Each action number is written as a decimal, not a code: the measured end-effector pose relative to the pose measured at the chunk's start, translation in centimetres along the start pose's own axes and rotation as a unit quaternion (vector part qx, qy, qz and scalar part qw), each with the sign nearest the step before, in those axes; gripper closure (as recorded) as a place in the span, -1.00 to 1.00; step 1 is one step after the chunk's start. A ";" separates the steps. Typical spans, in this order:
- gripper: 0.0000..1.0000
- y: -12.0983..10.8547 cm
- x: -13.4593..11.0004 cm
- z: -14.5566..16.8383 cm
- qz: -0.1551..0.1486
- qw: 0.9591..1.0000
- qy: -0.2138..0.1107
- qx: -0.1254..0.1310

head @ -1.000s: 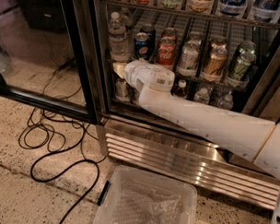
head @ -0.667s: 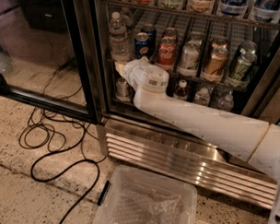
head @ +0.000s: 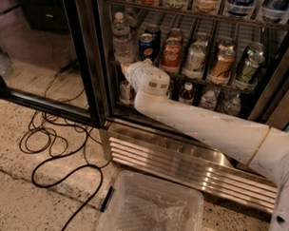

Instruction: Pick pepsi can from middle shelf of fridge

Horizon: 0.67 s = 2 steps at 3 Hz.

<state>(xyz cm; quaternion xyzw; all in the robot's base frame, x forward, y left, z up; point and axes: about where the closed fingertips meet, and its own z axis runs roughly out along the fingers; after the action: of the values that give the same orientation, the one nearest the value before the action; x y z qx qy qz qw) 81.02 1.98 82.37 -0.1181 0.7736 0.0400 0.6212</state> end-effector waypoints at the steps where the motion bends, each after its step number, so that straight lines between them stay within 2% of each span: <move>1: -0.30 -0.2 0.1 0.0 0.002 1.000 0.001 0.007; 2: -0.30 -0.4 0.1 -0.1 0.006 1.000 0.002 0.014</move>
Offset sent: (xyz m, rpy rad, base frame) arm -0.0026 -0.0075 0.0004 0.0745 0.0160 -0.0697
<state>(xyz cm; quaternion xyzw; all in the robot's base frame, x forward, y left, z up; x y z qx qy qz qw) 80.97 1.58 82.31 -0.1050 0.7761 0.0320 0.6209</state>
